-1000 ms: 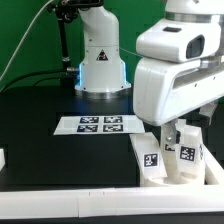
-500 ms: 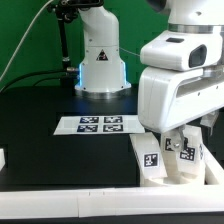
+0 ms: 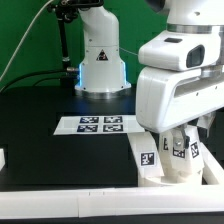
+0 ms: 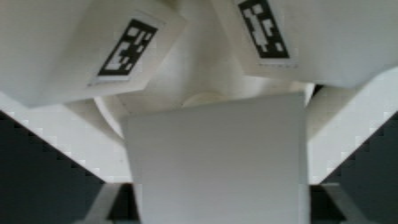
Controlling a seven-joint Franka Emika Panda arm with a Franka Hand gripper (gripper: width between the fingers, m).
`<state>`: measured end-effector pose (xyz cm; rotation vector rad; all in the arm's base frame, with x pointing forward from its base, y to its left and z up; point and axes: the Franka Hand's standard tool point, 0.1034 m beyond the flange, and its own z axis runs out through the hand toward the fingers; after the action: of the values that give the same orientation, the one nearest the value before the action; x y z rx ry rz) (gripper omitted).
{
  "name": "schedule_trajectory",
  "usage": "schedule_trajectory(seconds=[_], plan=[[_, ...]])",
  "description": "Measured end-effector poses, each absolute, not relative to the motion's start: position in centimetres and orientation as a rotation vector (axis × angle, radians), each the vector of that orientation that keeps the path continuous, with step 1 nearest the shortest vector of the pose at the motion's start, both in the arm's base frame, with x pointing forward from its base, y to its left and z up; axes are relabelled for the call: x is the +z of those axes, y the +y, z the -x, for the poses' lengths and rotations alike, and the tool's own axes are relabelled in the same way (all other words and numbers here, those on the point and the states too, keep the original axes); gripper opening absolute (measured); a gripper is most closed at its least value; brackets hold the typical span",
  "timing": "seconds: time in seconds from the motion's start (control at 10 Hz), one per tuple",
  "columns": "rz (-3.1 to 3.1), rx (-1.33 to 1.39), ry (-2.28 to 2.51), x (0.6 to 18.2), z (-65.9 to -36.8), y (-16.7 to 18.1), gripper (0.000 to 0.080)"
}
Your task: Assemble stool
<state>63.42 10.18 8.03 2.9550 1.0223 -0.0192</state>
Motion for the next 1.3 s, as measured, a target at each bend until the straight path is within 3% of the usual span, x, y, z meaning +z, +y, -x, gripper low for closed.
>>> schedule_trajectory(seconds=[0.2, 0.6, 0.9, 1.3], plan=[[-3.002, 0.03, 0.86, 7.9, -63.9, 10.0, 0.0341], [-3.126, 0.06, 0.096, 7.8, -65.1, 11.1, 0.0341], [-3.159, 0.049, -0.531, 7.8, -65.5, 10.0, 0.0341], [-3.033, 0.033, -1.021, 7.8, -65.4, 9.8, 0.0341]])
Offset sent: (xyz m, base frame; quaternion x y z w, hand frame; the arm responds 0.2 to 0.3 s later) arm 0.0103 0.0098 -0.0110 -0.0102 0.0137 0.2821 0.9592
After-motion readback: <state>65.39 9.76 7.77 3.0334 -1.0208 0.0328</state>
